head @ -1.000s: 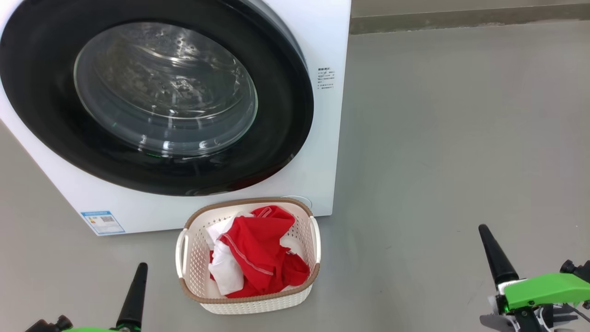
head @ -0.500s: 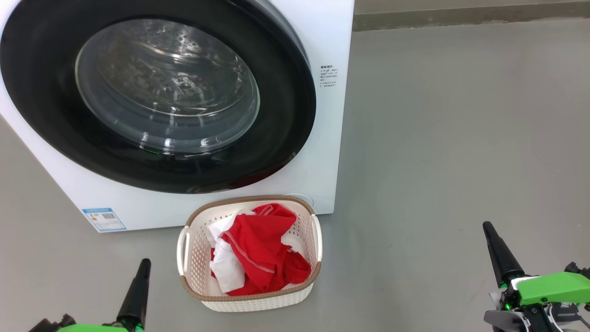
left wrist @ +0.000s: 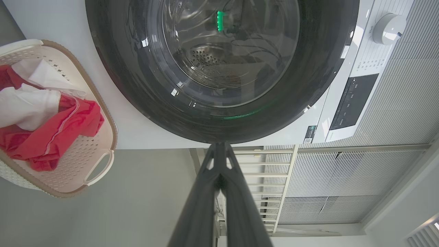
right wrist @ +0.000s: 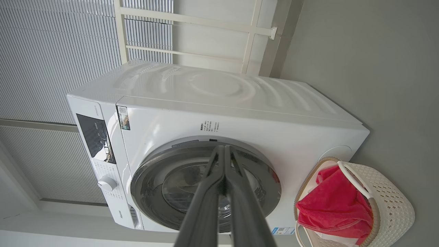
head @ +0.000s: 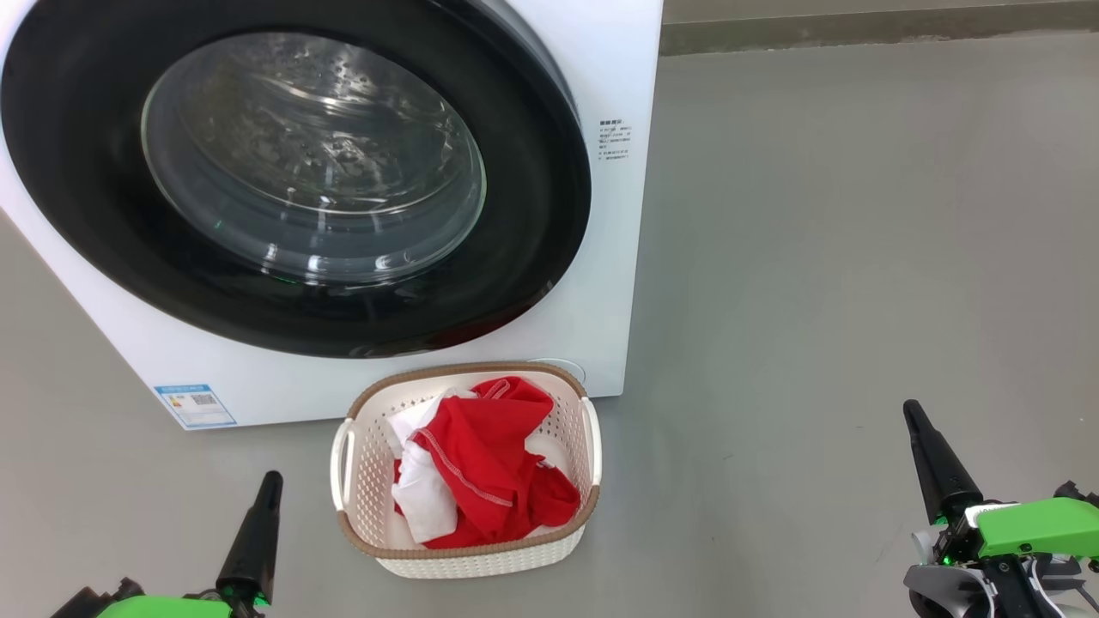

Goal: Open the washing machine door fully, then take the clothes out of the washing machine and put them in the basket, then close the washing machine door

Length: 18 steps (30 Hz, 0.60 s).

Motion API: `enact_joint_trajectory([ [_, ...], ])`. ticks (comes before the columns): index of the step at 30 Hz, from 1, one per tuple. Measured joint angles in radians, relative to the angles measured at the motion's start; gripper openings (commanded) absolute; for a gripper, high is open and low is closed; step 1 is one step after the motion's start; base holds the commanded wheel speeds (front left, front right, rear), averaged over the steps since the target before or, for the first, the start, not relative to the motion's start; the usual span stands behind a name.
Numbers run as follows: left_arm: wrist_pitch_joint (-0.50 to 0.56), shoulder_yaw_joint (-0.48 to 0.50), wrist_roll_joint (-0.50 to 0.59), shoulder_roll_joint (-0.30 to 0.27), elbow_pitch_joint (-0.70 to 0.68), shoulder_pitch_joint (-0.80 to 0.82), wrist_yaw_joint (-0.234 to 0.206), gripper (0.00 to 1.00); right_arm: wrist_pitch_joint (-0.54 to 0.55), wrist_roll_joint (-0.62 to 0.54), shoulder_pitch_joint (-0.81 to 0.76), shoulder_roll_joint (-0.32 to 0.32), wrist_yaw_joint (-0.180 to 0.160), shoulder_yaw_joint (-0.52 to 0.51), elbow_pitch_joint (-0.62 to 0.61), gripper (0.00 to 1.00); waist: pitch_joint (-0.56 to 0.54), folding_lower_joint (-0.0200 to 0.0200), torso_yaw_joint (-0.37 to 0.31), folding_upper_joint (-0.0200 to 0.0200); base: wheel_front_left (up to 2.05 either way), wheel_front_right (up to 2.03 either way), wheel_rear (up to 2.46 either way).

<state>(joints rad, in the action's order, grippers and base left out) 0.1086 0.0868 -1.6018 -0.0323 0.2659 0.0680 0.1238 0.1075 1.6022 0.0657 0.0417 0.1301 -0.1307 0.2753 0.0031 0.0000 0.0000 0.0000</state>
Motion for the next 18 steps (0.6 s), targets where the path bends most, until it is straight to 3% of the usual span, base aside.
enact_joint_trajectory([
  [18, 0.0, 0.0, 0.0, 0.0, 0.0, 0.0, 0.0, 0.0, 0.0, 0.0, 0.0, 0.0, 0.0, -0.001, 0.0, 0.0, 0.0, 0.0, 0.0, 0.0, 0.0, 0.0, 0.0],
])
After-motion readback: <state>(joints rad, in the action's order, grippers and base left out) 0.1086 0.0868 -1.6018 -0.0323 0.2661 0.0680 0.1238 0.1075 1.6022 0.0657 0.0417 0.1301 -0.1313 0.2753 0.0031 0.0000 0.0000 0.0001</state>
